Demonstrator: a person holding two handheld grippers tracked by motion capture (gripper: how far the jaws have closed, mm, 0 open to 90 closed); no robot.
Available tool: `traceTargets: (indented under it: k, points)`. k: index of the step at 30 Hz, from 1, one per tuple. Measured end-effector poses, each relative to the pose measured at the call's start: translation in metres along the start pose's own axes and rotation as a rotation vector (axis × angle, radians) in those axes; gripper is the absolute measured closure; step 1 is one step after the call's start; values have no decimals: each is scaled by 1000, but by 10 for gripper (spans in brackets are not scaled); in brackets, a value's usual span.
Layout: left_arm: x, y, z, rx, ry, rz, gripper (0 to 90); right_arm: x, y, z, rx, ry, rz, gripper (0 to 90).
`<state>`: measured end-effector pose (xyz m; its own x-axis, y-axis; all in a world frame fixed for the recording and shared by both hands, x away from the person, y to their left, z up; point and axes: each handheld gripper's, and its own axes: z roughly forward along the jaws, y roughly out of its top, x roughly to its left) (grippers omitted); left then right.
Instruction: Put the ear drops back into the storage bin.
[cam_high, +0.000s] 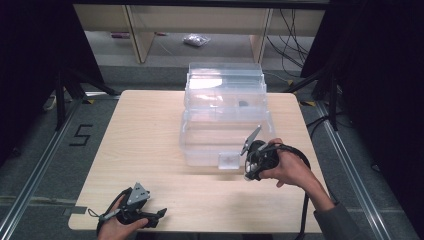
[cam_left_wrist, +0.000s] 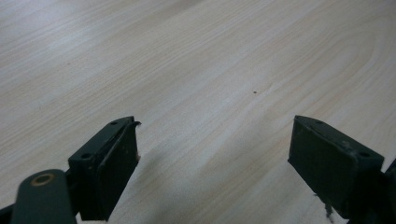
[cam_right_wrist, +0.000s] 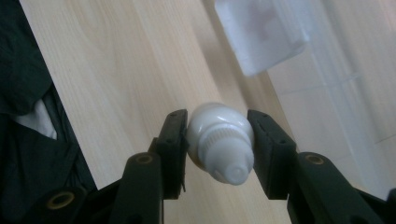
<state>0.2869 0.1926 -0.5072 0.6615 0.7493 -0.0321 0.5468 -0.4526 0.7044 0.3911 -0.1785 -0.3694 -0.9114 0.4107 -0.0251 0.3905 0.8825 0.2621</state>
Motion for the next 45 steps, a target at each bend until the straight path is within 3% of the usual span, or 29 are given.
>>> traceTargets:
  k: [1,2,3,5,8,11,12,13,15,23,25,26,28,30,32,33,45]
  points:
    - [3,1,-2,38,3,45,152,-1,1,-3,-3,7,-4,601]
    - [4,1,-3,46,6,56,151,-1,2,-6,-6,8,-1,601]
    - [4,1,-3,46,6,56,151,-2,3,-7,-12,12,-4,602]
    - [-1,0,1,0,4,0,152,-3,5,-13,-10,8,7,601]
    - [0,0,1,11,16,12,151,-6,7,-19,-17,5,-10,601]
    - [-1,0,0,0,5,1,152,-8,8,-23,-10,6,4,602]
    - [0,0,1,1,19,3,151,-9,11,-29,-5,3,8,602]
    - [-1,0,1,-1,14,-1,151,-9,12,-31,1,5,20,602]
    - [-1,0,0,2,6,5,151,-12,13,-33,-25,7,-4,602]
    - [-1,0,1,3,4,0,151,-19,20,-48,-11,-8,2,602]
    - [3,1,-2,43,3,50,151,-24,23,-56,-25,-23,-3,602]
    - [3,1,-2,43,3,50,151,-24,23,-56,-25,-23,-3,602]
    - [0,0,1,5,8,0,151,-28,25,-59,-21,-33,13,602]
    - [-1,0,0,-4,-1,-2,151,-37,26,-60,-16,-40,25,601]
    - [2,0,-1,28,0,32,151,-44,25,-59,-17,-44,36,602]
    - [0,0,1,1,3,-2,151,-47,25,-58,-14,-43,47,602]
    - [0,0,1,-3,1,-2,152,-84,29,-42,38,-47,127,602]
